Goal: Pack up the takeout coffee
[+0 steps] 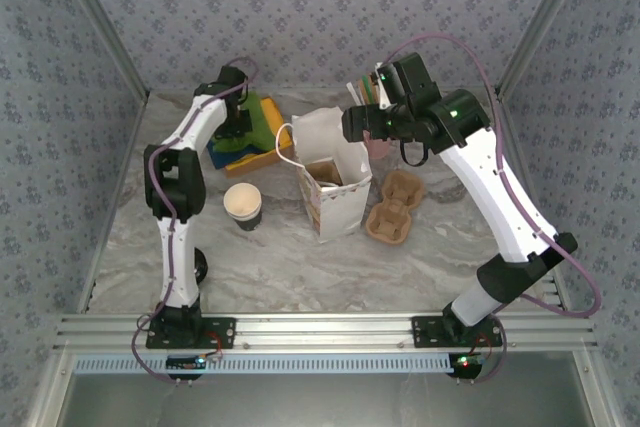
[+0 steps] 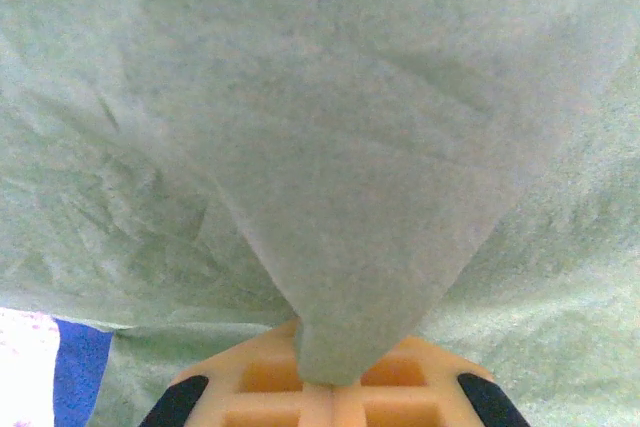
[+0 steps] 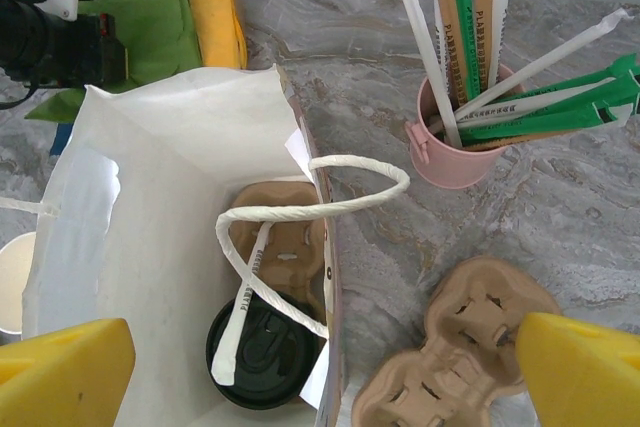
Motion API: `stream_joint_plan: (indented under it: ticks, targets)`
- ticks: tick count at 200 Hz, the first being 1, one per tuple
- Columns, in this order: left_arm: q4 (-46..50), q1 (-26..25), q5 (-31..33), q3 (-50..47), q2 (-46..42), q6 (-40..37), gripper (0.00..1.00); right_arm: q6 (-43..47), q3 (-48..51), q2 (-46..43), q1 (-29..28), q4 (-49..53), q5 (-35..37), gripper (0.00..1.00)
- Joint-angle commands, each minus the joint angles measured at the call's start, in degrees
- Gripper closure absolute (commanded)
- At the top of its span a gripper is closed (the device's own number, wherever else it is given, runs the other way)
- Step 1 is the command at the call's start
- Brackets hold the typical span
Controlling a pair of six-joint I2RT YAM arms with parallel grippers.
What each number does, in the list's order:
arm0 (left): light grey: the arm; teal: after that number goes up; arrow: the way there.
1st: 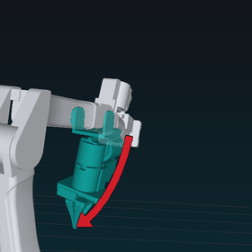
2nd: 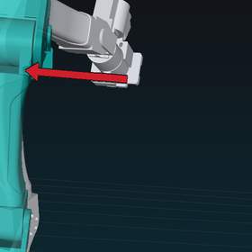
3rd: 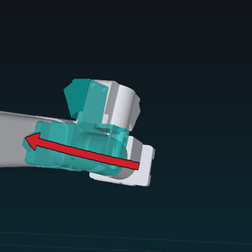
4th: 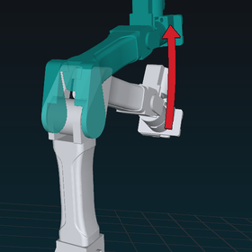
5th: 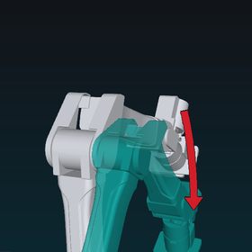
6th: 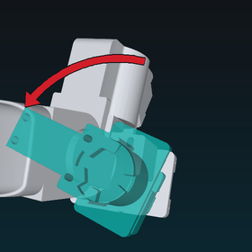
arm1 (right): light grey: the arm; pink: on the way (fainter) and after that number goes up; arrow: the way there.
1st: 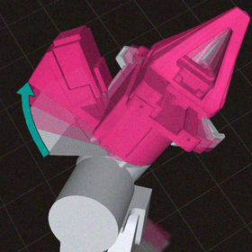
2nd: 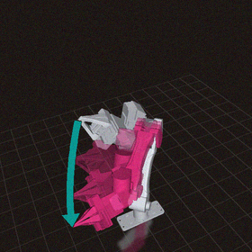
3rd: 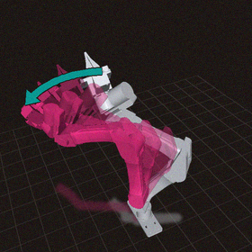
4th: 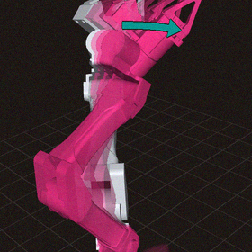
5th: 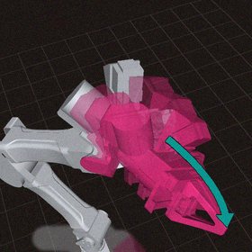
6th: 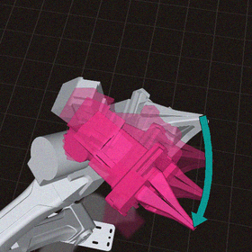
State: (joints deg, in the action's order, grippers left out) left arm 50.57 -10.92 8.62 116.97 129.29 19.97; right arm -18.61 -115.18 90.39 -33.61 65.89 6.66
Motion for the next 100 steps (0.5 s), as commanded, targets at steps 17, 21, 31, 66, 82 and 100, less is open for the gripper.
stream_joint_plan:
  ticks: [17, 21, 31, 66, 82, 100]
  targets:
    - [2.7, 0.1, 0.7, 2.4, -3.6, 0.1, 0.98, -0.9, 0.7, -1.9, 0.2, -0.3, -0.2, 0.0]
    - [2.8, 0.1, 0.7, 2.4, -3.8, 0.1, 0.97, -0.9, 0.8, -2.0, 0.2, -0.4, -0.2, 0.0]
    - [2.8, 0.1, 0.5, 2.4, -4.0, -0.1, 0.92, -1.0, 1.1, -2.2, 0.2, -0.5, -0.1, 0.0]
    - [3.3, 0.1, -0.1, 2.3, -3.3, -0.4, 0.85, -1.1, 1.6, -2.4, 0.1, -0.7, -0.4, 0.0]
    - [3.5, 0.1, -0.4, 2.1, -3.1, -0.3, 0.87, -1.1, 1.7, -2.5, 0.1, -0.7, -0.4, 0.0]
    - [3.4, 0.1, -0.6, 2.0, -3.1, -0.4, 0.91, -1.2, 2.0, -2.8, 0.1, -0.7, -0.3, 0.0]
